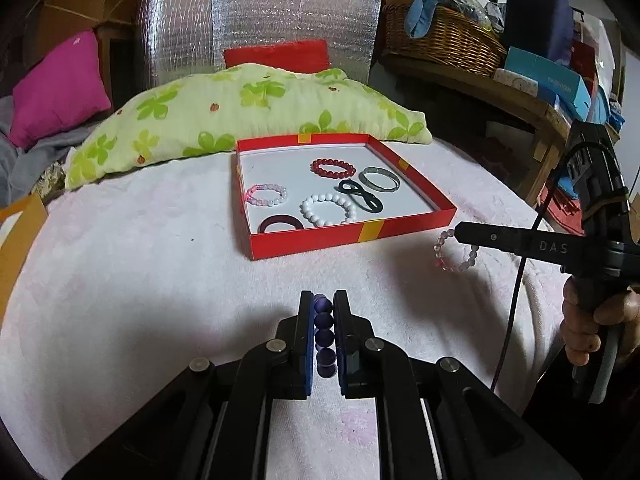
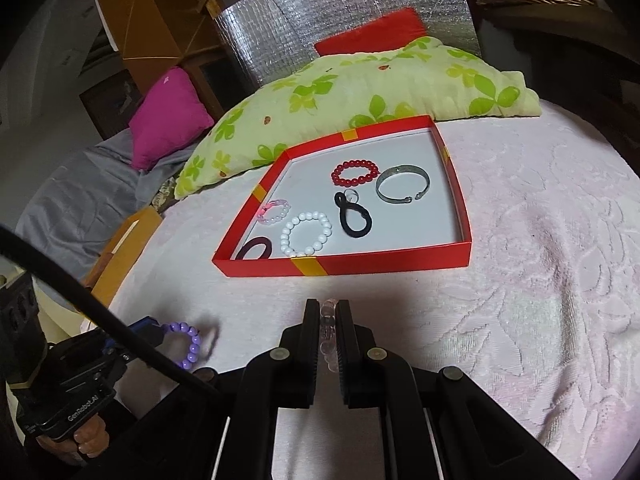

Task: Organize jewelry
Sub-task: 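Carry the purple and pink bracelets into the red box and open both tools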

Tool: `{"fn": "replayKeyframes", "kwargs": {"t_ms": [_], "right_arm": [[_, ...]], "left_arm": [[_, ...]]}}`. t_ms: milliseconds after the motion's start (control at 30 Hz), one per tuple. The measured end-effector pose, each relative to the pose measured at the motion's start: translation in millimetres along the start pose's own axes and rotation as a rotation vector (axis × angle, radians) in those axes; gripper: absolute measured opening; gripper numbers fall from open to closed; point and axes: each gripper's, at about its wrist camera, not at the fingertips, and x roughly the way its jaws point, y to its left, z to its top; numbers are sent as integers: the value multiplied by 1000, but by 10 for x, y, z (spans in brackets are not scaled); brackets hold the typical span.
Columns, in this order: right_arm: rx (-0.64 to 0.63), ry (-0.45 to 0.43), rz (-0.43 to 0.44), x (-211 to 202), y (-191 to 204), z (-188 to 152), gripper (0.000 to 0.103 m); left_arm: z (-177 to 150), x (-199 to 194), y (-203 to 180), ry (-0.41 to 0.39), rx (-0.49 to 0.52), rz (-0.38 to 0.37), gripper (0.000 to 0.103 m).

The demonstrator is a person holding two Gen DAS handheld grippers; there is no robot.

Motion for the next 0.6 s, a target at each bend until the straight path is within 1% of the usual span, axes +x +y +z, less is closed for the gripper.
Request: {"fn": "replayKeyframes", "kwargs": {"t_ms": [233, 433, 600], "right_arm": [[9, 3, -17, -23, -56, -6, 9], [32, -1, -12, -54, -121, 15, 9], [30, -20, 1, -105, -95, 30, 9]], "left_arm": [[-55, 72, 155, 29, -50, 8, 10], [-26, 9, 217, -1, -80, -15, 10], [-2, 8, 193, 0, -74, -3, 10]]}}
